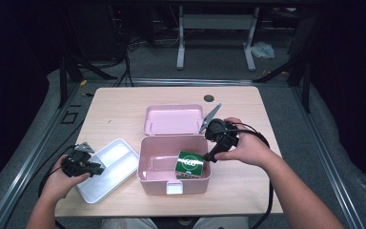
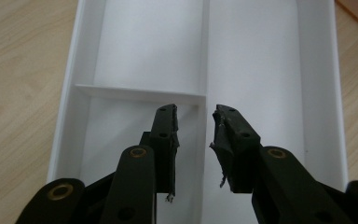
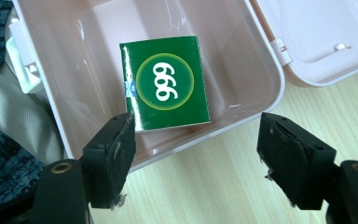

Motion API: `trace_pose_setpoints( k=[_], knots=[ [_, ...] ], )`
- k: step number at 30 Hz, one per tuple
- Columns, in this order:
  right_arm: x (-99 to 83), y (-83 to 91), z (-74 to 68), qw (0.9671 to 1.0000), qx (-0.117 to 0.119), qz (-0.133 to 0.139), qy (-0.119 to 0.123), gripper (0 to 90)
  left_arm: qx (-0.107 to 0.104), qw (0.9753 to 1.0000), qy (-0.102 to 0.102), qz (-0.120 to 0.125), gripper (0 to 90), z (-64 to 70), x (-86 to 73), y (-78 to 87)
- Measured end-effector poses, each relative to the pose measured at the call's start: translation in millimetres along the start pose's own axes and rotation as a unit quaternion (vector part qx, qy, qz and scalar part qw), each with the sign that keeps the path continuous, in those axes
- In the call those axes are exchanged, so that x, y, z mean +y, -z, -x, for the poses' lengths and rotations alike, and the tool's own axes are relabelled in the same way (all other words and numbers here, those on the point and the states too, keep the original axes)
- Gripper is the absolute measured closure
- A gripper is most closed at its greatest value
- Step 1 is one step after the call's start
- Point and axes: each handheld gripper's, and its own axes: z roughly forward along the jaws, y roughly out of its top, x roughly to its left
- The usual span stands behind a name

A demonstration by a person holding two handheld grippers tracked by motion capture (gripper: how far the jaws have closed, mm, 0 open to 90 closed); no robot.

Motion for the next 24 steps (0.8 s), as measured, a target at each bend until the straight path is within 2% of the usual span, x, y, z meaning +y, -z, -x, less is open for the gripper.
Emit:
trace_pose_setpoints(
  k=[3,6,10,11,16,24],
  knots=[
    [-1.6,-1.3,1.8,1.0,0.0,-0.002,-0.001,27.9,-0.002,1.0,-0.001,-0.005,69.7,1.2,-0.9,-4.0],
    [-2.5,-2.9,3.8,1.0,-0.004,-0.004,-0.004,27.9,0.004,0.9999,-0.005,-0.011,70.6,2.2,-1.9,-6.0],
    [-2.6,-3.0,3.9,1.0,-0.002,-0.001,0.0,27.9,0.003,1.0,0.0,-0.003,70.4,2.4,-1.8,-6.7],
    [-2.6,-3.1,4.1,1.0,-0.001,0.0,0.0,27.9,-0.002,1.0,0.0,-0.006,70.4,2.6,-1.6,-7.6],
    [-3.1,-4.2,10.9,1.0,-0.001,-0.001,-0.006,27.9,-0.002,0.9998,-0.007,-0.019,71.4,4.5,-0.6,-12.6],
    [-7.4,-1.6,10.5,1.0,-0.005,0.001,-0.002,27.9,0.001,0.9994,-0.016,-0.032,80.4,6.4,2.6,-19.0]
  ],
)
